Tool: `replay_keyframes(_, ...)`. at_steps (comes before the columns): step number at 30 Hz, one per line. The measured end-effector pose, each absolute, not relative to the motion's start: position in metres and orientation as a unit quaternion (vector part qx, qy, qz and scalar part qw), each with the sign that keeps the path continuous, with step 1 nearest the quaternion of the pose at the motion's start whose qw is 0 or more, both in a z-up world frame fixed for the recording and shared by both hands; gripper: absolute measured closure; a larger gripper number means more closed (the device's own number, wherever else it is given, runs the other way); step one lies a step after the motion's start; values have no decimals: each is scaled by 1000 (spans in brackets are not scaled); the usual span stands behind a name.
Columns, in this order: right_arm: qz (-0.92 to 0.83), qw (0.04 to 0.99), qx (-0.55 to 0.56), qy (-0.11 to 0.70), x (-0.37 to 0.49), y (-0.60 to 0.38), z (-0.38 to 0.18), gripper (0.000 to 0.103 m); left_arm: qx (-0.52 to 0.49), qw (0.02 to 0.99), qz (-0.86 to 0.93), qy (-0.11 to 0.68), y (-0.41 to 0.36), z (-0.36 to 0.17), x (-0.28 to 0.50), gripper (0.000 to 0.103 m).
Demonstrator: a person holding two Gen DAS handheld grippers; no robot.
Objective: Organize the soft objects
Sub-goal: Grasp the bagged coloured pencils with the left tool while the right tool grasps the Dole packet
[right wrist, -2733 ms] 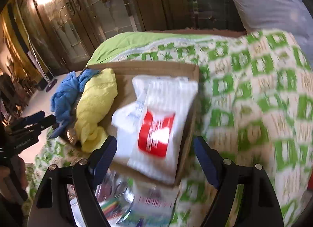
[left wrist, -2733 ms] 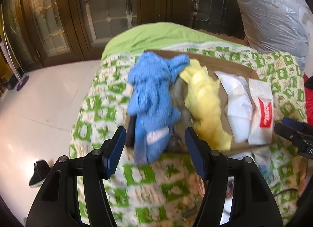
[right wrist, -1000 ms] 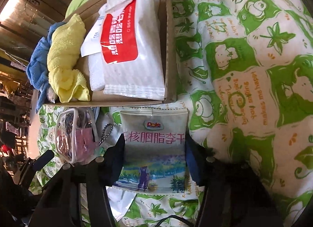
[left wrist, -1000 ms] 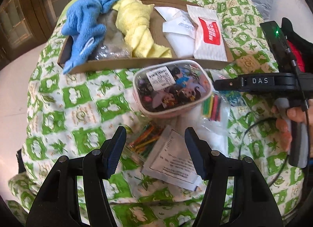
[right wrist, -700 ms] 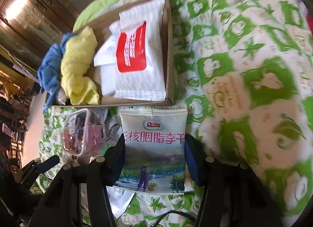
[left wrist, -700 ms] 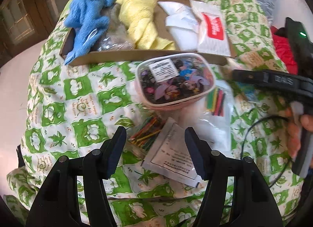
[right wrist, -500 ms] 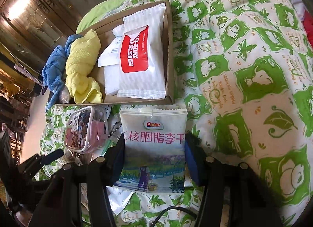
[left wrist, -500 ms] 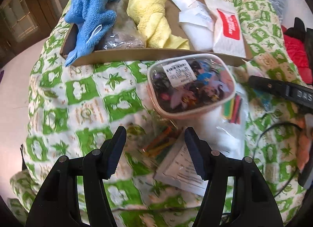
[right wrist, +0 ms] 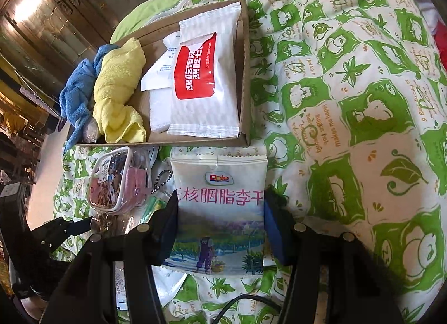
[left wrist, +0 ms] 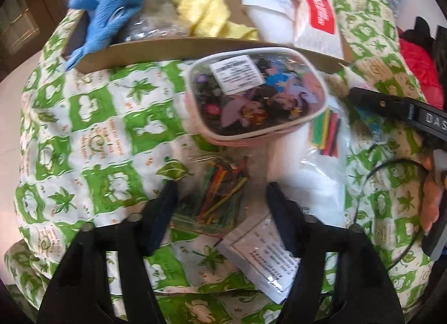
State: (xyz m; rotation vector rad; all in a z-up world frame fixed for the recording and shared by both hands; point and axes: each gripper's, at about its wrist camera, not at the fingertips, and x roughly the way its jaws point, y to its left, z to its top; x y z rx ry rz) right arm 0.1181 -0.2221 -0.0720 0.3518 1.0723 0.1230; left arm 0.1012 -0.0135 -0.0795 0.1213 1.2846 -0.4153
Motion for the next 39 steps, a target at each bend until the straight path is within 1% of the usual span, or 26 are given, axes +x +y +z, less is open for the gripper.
replay_keyframes(1,58,843,167,508,118,-222,-72,48,57,778,-189,596,-11,-80,104,49)
replay_keyframes(3,58,843,164,509,118,-222,-72,48,61,780,-187,594,-10,-80,103,50)
replay_keyframes(5,57,843,161,510,118,-222,-72,48,77,783,-186,589,-15,-81,100,62)
replay_keyframes(6,57,843,160,511,119,-221,-73,48,82,784,-186,586,-18,-80,98,65)
replay_keyframes(8,55,842,158,513,119,-221,-74,48,86,785,-192,583,-19,-79,96,81)
replay_keyframes(11,55,842,157,513,119,-221,-74,48,90,789,-195,575,-25,-77,92,84)
replay_keyframes(18,54,844,157,510,119,-220,-75,48,66,802,-214,554,-25,-56,85,85)
replay_keyframes(26,68,854,143,496,100,-207,-58,48,31,818,-208,535,-5,-38,81,85)
replay_keyframes(32,101,852,129,497,91,-183,-50,48,26,817,-198,541,-1,-39,79,85)
replay_keyframes(39,102,849,120,504,90,-176,-57,48,23,829,-187,527,2,-34,81,85)
